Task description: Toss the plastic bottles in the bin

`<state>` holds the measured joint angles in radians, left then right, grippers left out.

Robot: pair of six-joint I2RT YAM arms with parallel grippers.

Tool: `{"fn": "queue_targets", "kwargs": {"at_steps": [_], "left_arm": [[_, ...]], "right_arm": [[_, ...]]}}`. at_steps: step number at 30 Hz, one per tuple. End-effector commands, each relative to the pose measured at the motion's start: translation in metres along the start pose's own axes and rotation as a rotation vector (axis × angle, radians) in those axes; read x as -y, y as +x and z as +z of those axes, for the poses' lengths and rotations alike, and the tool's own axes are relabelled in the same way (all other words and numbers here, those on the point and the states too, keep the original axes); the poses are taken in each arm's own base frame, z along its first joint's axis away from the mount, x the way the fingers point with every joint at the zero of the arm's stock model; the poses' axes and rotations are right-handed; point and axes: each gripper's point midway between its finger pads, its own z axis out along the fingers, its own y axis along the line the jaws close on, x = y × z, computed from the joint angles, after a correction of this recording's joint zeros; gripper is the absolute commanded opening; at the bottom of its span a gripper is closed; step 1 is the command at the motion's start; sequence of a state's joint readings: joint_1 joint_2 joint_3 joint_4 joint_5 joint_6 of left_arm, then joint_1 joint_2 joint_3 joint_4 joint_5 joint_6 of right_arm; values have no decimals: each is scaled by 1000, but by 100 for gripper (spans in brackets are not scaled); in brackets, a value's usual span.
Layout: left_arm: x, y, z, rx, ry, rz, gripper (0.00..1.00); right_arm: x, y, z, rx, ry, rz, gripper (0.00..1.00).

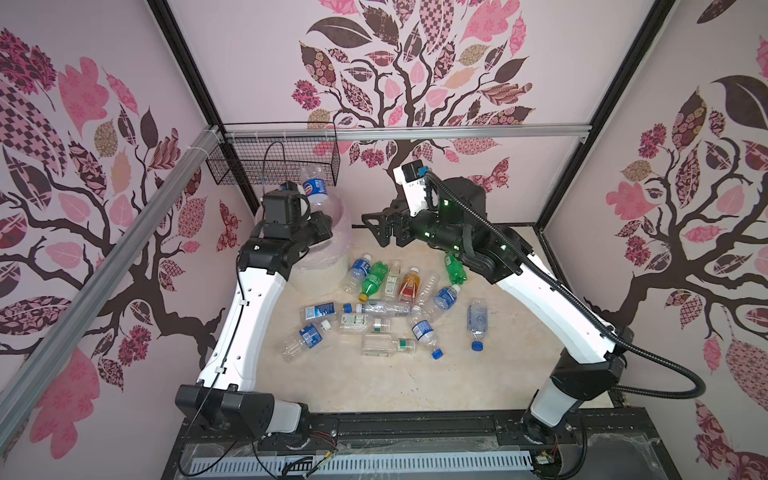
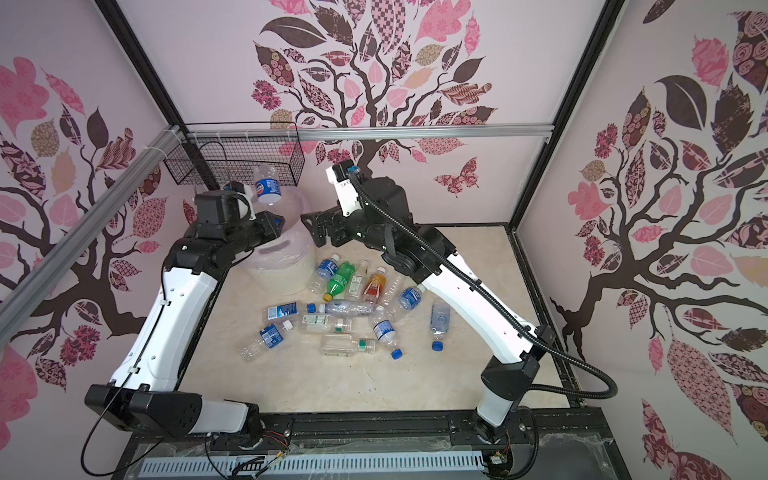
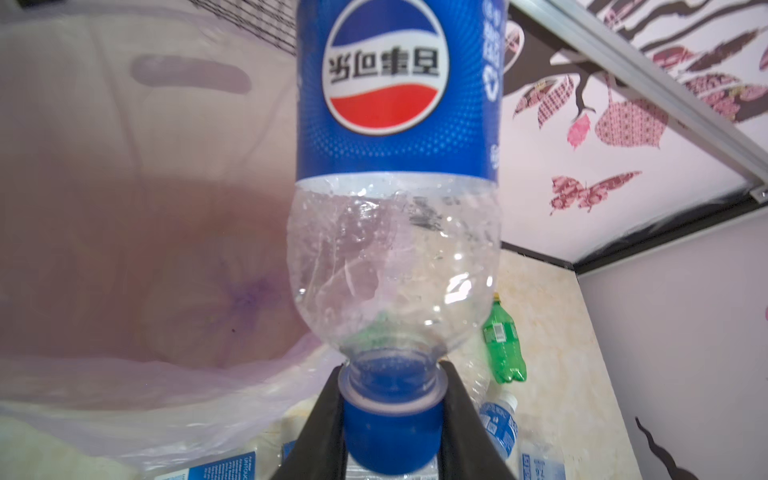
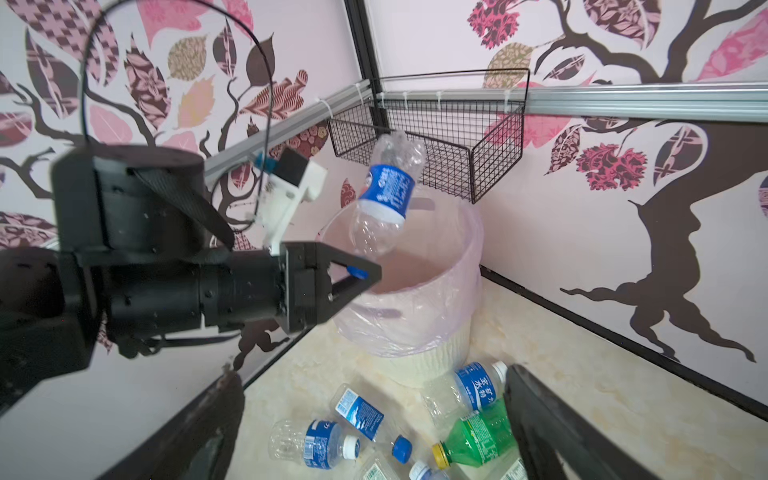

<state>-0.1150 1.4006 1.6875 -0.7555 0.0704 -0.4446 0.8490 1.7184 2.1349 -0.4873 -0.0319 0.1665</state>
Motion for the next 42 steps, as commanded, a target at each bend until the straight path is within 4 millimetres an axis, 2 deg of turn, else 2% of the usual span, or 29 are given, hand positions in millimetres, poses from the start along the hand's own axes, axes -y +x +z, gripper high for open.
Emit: {"fn": "queue_targets", "kwargs": {"at_steps": [1, 5, 7, 11, 13, 14, 16, 19, 21, 25, 33, 38, 42], "left_arm": [[7, -52, -47, 175, 10, 9, 22], [16, -86, -74, 291, 11, 40, 23], [16, -88, -75, 292, 6, 43, 23], [4, -74, -51, 237, -33, 40, 24], [-12, -57, -25, 154, -60, 8, 26], [-19, -48, -12, 90, -61, -17, 27], [-35, -38, 0, 12, -129, -47, 40], [-30, -40, -4, 21, -106, -44, 67], [-20, -48, -15, 64, -58, -48, 96], [-12, -56, -29, 106, -23, -59, 97], [0, -44, -33, 77, 16, -40, 97], [22, -25, -29, 49, 38, 40, 97], [43, -1, -20, 7, 80, 93, 97]], "right_arm": [[14, 14, 14, -60, 61, -39, 100], [14, 13, 15, -55, 59, -33, 100], [15, 14, 14, -58, 64, -36, 100], [20, 19, 13, -74, 90, -47, 100], [21, 18, 11, -70, 99, -49, 100], [24, 26, 14, -90, 106, -48, 100], [25, 30, 14, -101, 108, -46, 100], [26, 35, 14, -111, 113, -45, 99], [27, 36, 14, -111, 116, -45, 100], [27, 38, 16, -116, 117, -41, 100], [44, 43, 12, -122, 188, -25, 100], [80, 52, 6, -149, 246, 49, 99], [130, 71, -5, -180, 340, 133, 99]]}}
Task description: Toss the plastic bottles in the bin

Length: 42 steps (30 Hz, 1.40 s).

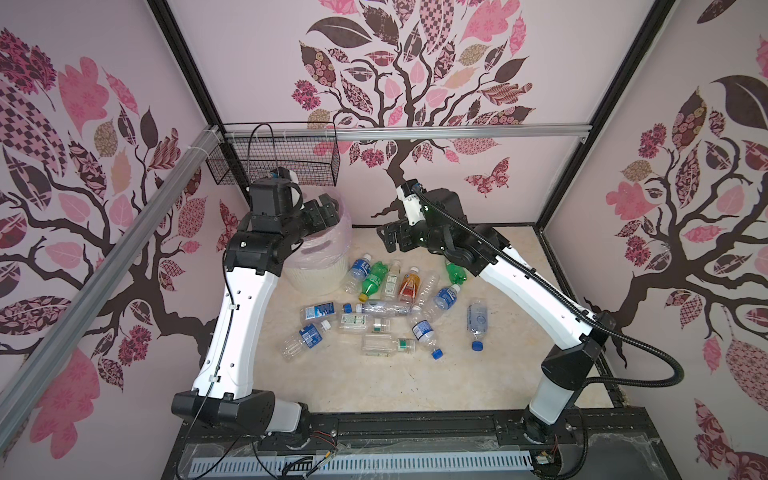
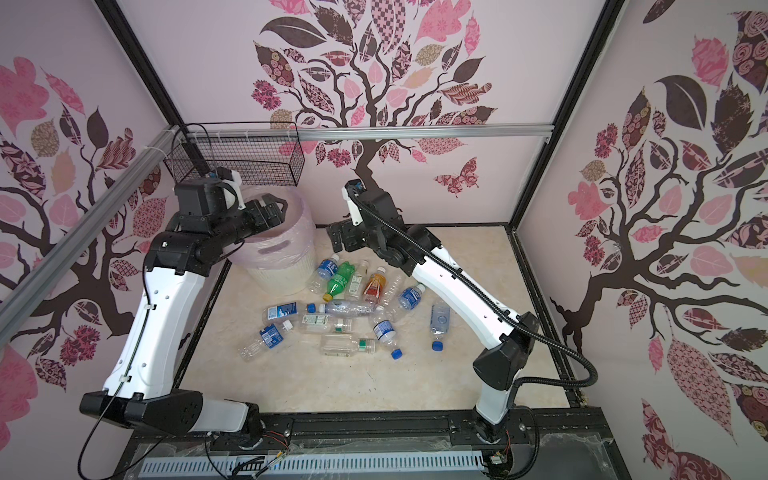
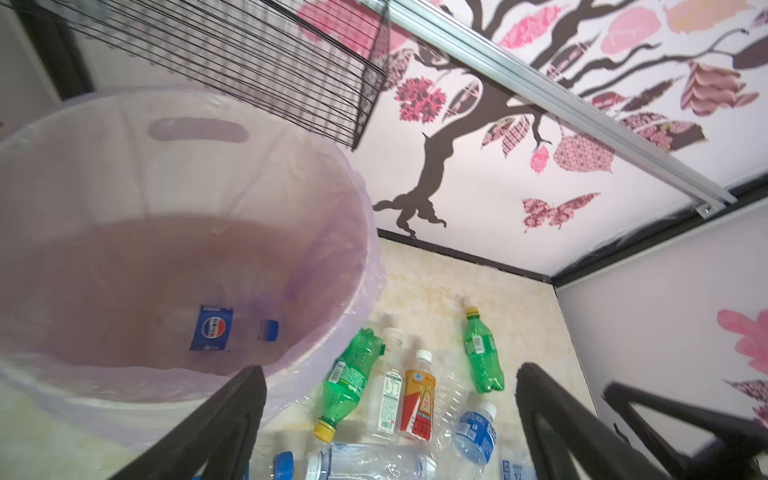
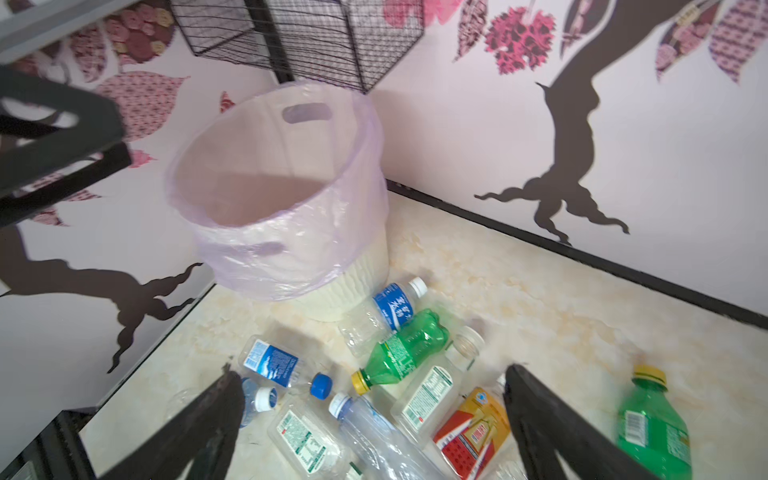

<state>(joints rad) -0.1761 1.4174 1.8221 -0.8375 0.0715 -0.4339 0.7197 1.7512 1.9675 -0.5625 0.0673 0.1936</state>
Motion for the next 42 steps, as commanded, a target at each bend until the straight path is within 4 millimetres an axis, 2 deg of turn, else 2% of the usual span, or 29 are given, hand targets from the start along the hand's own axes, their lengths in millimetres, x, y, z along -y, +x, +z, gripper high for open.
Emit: {"fn": "queue_targets", "kwargs": {"at_steps": [1, 6, 12, 17, 20, 25, 30, 37, 42], "left_arm": [[13, 16, 5, -12, 20, 67, 97], [42, 51, 17, -71, 49, 181, 97], [78, 94, 33, -132, 92, 305, 97], [97, 125, 51, -188, 113, 392, 97], [105, 140, 61, -215, 131, 423, 97], [106, 156, 79, -237, 137, 434, 97], [109, 165, 99, -234, 146, 453, 97], [107, 168, 126, -196, 111, 439, 97], [105, 168, 142, -185, 75, 496, 97]], "right_arm": [[43, -6, -22, 20, 73, 102, 99], [111, 26, -18, -29, 188, 217, 100], [178, 74, -9, -91, 313, 319, 99], [234, 125, 10, -161, 405, 391, 99], [256, 152, 27, -209, 445, 394, 100], [273, 179, 56, -264, 463, 395, 100], [283, 196, 73, -294, 482, 381, 99], [299, 227, 93, -365, 521, 338, 97], [301, 244, 108, -402, 496, 342, 92]]}}
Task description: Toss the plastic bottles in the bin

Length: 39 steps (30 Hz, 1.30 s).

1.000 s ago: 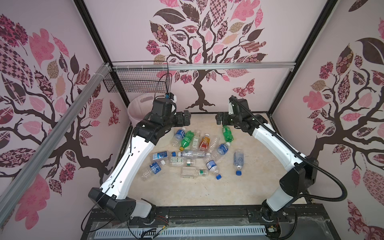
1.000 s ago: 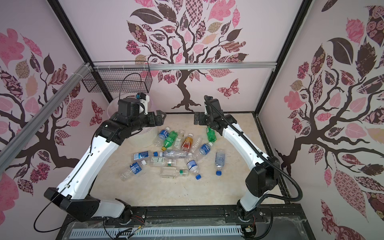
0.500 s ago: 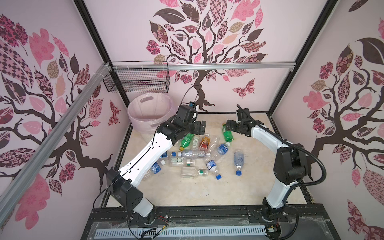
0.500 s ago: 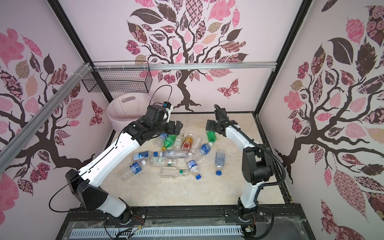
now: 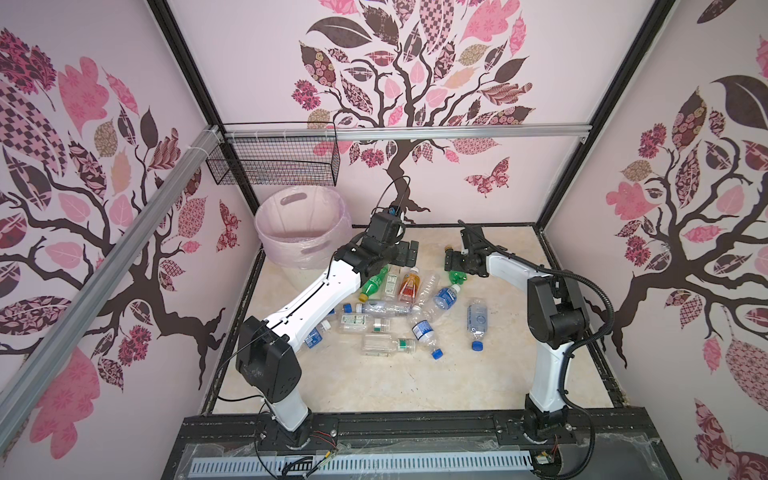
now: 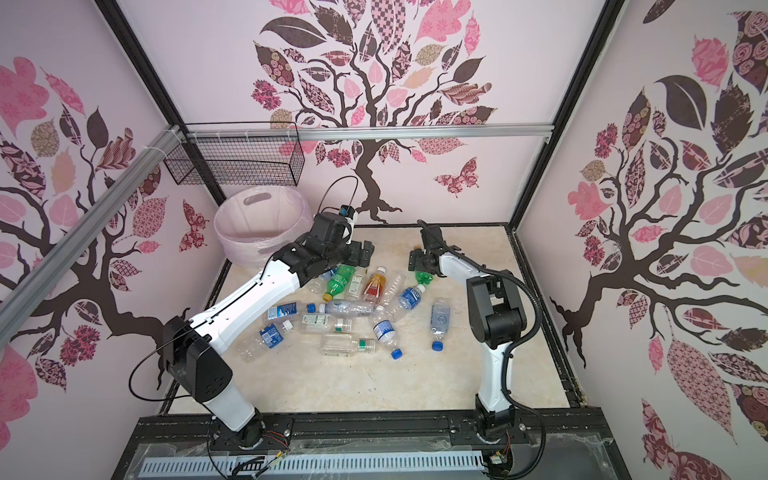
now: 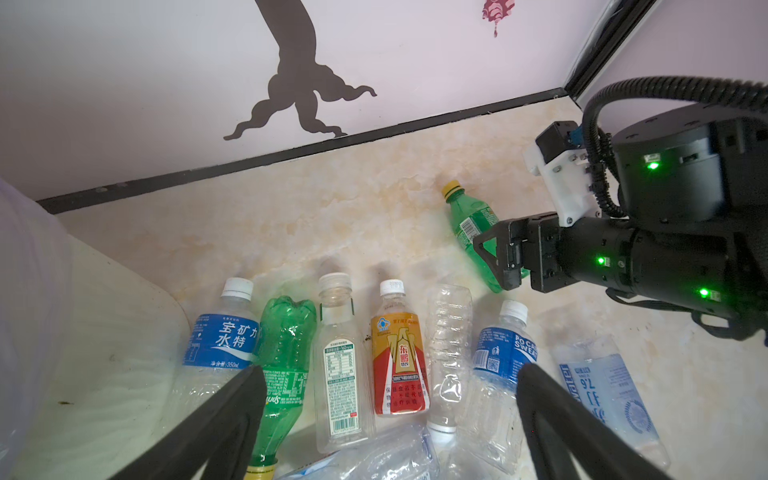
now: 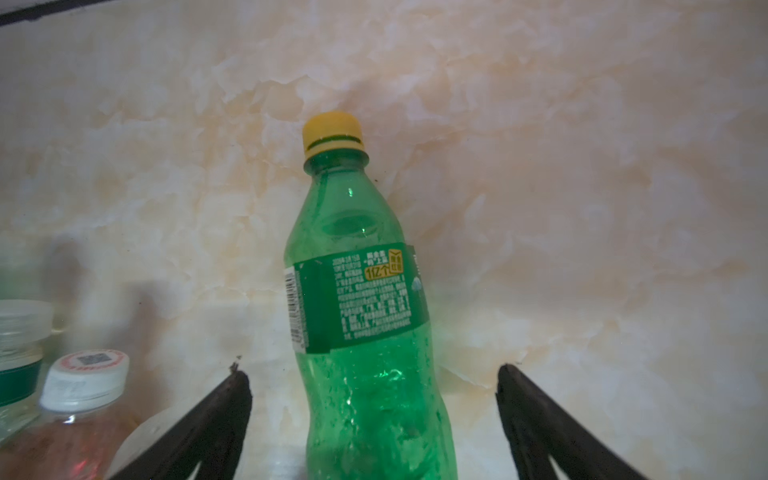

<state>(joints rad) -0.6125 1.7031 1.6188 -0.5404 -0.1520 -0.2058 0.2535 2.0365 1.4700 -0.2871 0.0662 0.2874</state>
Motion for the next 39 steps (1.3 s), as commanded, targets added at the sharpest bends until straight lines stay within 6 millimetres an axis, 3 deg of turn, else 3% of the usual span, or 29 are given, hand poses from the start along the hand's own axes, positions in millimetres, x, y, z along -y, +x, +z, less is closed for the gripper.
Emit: {"fn": "queue_targets", "kwargs": {"at_steps": [1, 12, 22, 25, 32, 39], "left_arm": [[-3, -6, 11, 27, -30, 59, 97], [-4, 1, 38, -18, -56, 121, 97], [-2, 2, 32, -37, -41, -19, 97], [-1, 8, 28, -47, 9, -130, 97], [10, 18, 17, -116, 106, -218, 97], [19, 14, -10, -120, 171, -273, 97]], "right_arm": [[-1, 0, 16, -17, 2, -17, 91], [-2, 8, 38, -55, 3, -36, 74], [3, 18, 50, -92, 25, -47, 56], [3, 22, 50, -108, 21, -50, 52], [2, 17, 32, -86, 10, -46, 49], [-10, -11, -18, 2, -47, -29, 49]]}}
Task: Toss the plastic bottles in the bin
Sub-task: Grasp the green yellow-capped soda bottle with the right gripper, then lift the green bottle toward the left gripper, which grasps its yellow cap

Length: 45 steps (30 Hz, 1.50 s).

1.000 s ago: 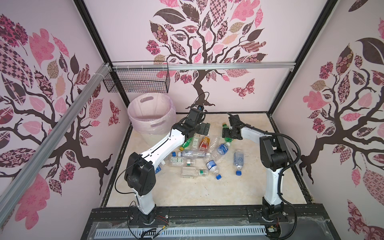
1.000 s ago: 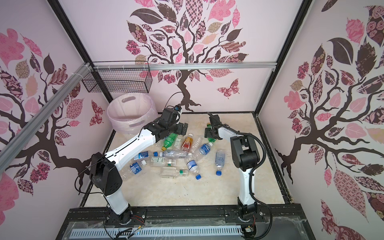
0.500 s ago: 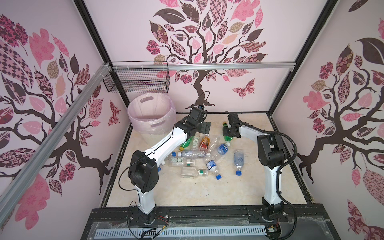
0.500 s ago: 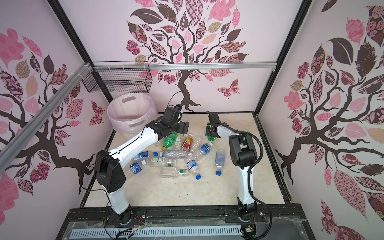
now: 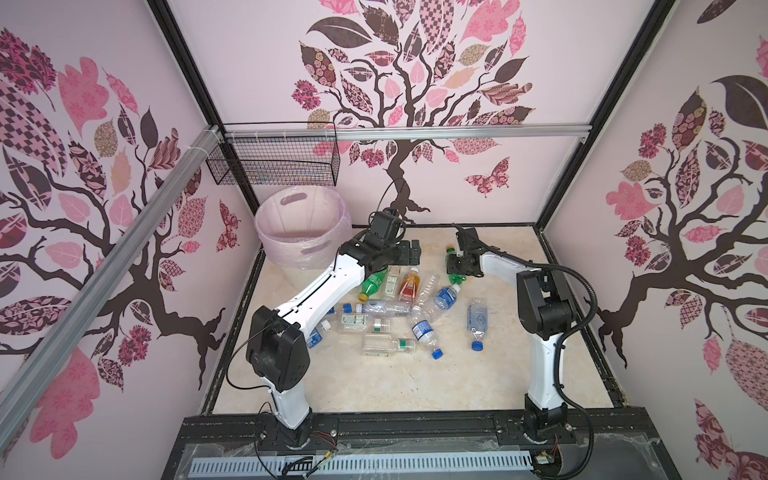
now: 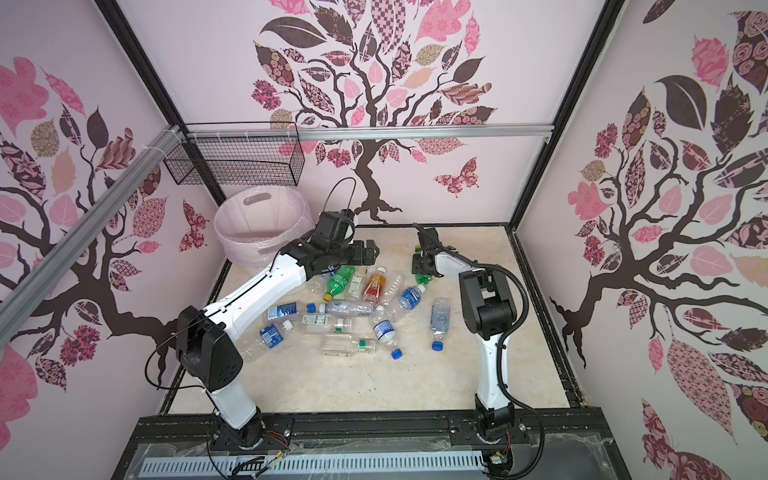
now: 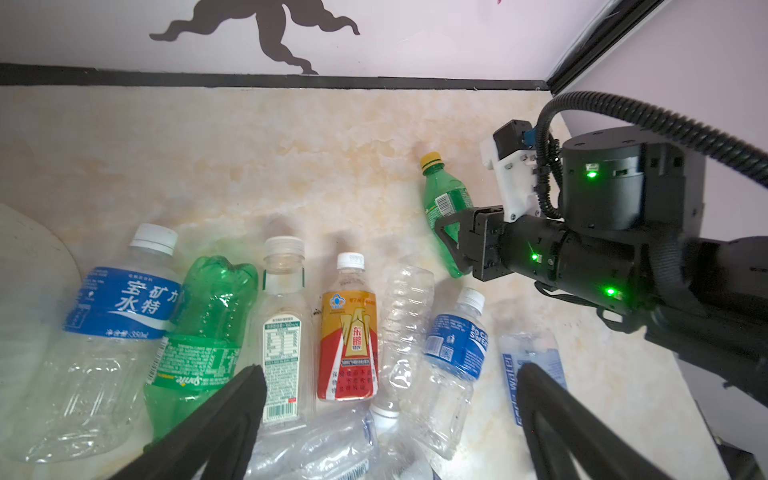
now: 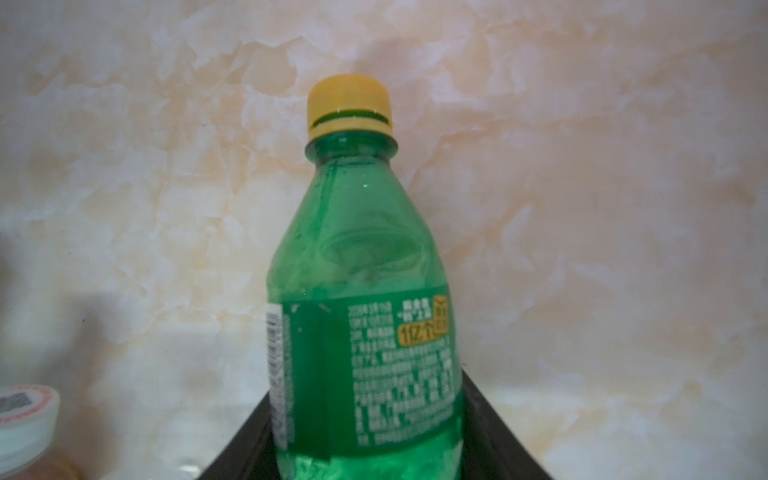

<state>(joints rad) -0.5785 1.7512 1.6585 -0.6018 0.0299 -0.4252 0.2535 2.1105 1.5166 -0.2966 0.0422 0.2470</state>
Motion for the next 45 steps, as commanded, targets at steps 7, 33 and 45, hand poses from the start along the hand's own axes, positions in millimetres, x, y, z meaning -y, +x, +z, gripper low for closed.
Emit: {"fn": "queue_targets", "kwargs": {"at_steps": [7, 33, 45], "left_arm": [[11, -3, -41, -18, 111, -135, 97], [4, -50, -81, 81, 251, -359, 97], [7, -58, -94, 147, 309, -371, 93]], "right_arm": [[-31, -36, -86, 123, -145, 40, 49], [-147, -11, -253, 347, -477, -87, 50], [-195, 25, -294, 346, -590, -168, 50]]}}
